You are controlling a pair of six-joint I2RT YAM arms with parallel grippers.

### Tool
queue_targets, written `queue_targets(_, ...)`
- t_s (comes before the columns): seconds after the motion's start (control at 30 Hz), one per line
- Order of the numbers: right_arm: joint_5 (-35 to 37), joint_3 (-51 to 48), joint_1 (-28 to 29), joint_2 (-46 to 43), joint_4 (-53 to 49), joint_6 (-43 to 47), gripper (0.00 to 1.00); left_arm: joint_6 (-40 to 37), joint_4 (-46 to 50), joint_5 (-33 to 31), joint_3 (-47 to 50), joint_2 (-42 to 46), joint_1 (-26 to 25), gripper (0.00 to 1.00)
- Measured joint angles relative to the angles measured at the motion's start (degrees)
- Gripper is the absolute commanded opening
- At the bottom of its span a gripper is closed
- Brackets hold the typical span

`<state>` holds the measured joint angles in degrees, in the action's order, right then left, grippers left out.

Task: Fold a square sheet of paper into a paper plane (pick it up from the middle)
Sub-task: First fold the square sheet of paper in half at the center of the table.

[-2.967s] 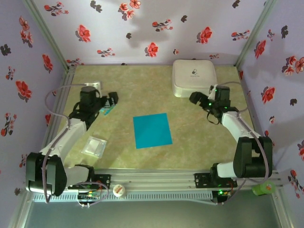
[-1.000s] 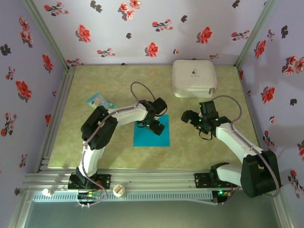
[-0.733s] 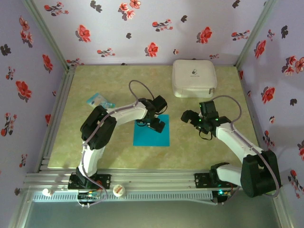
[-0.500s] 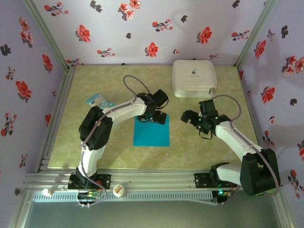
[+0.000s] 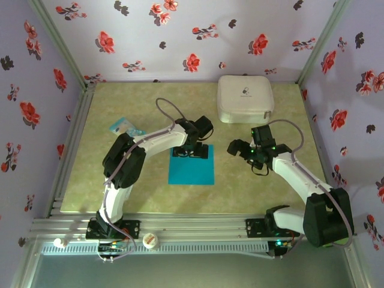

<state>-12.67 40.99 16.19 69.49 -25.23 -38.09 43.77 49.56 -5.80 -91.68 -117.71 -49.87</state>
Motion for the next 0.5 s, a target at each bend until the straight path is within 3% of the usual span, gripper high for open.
queue_targets(0.5, -2.8, 0.2, 0.0, 2.6, 0.0, 0.6, 0.99, 0.9, -1.3, 1.9, 0.5, -3.5, 0.0, 0.95)
